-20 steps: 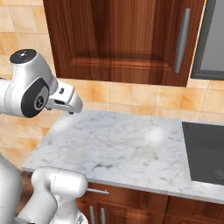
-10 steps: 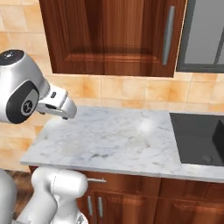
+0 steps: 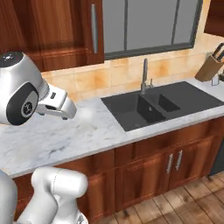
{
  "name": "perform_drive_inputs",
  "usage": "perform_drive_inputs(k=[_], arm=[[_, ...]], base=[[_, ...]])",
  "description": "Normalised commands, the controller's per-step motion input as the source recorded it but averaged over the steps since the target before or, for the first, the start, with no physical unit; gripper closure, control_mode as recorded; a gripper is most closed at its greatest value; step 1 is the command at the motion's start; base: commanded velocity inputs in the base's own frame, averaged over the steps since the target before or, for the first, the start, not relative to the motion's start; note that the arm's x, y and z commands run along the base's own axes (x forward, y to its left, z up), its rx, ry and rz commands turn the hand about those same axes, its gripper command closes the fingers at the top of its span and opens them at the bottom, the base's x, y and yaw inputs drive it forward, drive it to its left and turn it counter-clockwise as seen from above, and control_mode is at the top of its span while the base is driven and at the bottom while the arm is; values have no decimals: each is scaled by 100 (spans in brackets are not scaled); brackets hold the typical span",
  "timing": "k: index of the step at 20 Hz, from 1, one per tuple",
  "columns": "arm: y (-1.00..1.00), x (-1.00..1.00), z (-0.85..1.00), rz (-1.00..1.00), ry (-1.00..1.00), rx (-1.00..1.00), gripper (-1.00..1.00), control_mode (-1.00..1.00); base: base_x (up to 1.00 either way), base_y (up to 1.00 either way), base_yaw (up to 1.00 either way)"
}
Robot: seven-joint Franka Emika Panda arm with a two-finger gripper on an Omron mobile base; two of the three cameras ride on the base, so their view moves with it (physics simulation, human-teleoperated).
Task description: Navigate to the stand mixer.
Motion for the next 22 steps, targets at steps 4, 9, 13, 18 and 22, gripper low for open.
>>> perform_drive_inputs(k=[4, 9, 13, 18, 22], arm=[[0, 0, 0, 0, 0, 0, -100, 100], [0, 0, 0, 0, 0, 0, -100, 100], [0, 0, 0, 0, 0, 0, -100, 100], [0, 0, 0, 0, 0, 0, -100, 100], [0, 0, 0, 0, 0, 0, -100, 100]], base=[[-2, -15, -86], [0, -17, -89], [0, -19, -90], [0, -16, -92], [0, -14, -92]])
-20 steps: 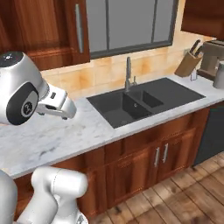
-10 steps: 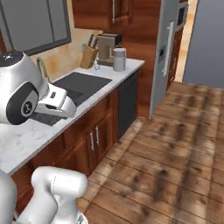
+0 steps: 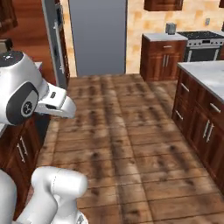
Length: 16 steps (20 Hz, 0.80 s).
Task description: Navigate to the stand mixer.
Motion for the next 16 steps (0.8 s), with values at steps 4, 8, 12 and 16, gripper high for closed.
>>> perform_drive_inputs(k=[4, 8, 12, 16], arm=[[0, 0, 0, 0, 0, 0, -100, 100], [0, 0, 0, 0, 0, 0, -100, 100], [0, 0, 0, 0, 0, 0, -100, 100], [0, 0, 0, 0, 0, 0, -100, 100]], base=[[8, -18, -87], [39, -28, -73], [60, -27, -66], [73, -18, -62]])
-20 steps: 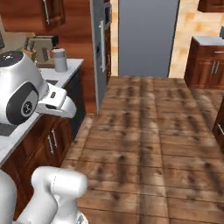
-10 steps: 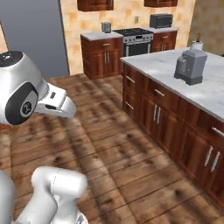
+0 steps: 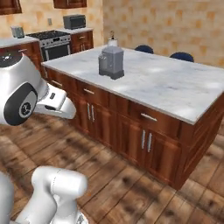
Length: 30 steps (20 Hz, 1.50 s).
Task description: Navigate to the stand mixer.
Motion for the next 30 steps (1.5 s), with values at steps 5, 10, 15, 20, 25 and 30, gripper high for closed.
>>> perform_drive_inputs(k=[5, 10, 15, 20, 25, 30], arm=[[0, 0, 0, 0, 0, 0, -100, 100], [0, 0, 0, 0, 0, 0, -100, 100], [0, 0, 0, 0, 0, 0, -100, 100], [0, 0, 0, 0, 0, 0, -100, 100], [0, 0, 0, 0, 0, 0, -100, 100], [0, 0, 0, 0, 0, 0, -100, 100]], base=[[98, -3, -54], [100, 48, -50], [100, 98, -48], [56, 100, -26], [2, 100, -4], [54, 72, 5]])
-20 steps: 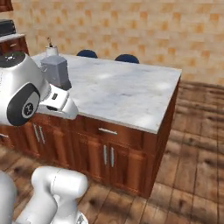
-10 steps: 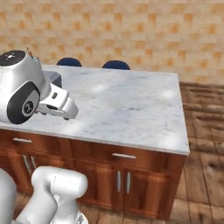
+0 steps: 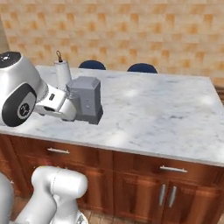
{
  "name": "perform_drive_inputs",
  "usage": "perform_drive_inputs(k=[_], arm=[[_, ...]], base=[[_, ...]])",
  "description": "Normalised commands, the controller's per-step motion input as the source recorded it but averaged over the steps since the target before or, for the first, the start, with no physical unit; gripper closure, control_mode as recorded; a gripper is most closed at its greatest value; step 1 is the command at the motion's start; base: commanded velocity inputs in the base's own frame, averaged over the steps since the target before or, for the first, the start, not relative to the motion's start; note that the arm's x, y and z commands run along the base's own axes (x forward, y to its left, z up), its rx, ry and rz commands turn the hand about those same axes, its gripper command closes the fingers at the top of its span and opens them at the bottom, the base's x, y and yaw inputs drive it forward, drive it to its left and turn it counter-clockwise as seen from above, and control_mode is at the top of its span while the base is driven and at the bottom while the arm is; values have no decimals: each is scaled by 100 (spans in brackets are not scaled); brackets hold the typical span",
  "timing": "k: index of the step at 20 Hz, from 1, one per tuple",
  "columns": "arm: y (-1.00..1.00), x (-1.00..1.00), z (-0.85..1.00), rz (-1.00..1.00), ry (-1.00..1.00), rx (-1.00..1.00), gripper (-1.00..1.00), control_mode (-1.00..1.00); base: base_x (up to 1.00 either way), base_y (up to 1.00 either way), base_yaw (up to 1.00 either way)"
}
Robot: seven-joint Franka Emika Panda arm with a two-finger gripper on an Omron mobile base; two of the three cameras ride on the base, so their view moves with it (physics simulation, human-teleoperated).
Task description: Navigate to the stand mixer.
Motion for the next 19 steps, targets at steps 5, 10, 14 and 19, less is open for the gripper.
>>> perform_drive_inputs(k=[5, 10, 14, 19], arm=[[0, 0, 0, 0, 0, 0, -100, 100], [0, 0, 0, 0, 0, 0, -100, 100], [0, 0, 0, 0, 0, 0, -100, 100], [0, 0, 0, 0, 0, 0, -100, 100]], base=[[78, 37, 19], [58, 20, 18], [73, 13, 2], [44, 7, -3]])
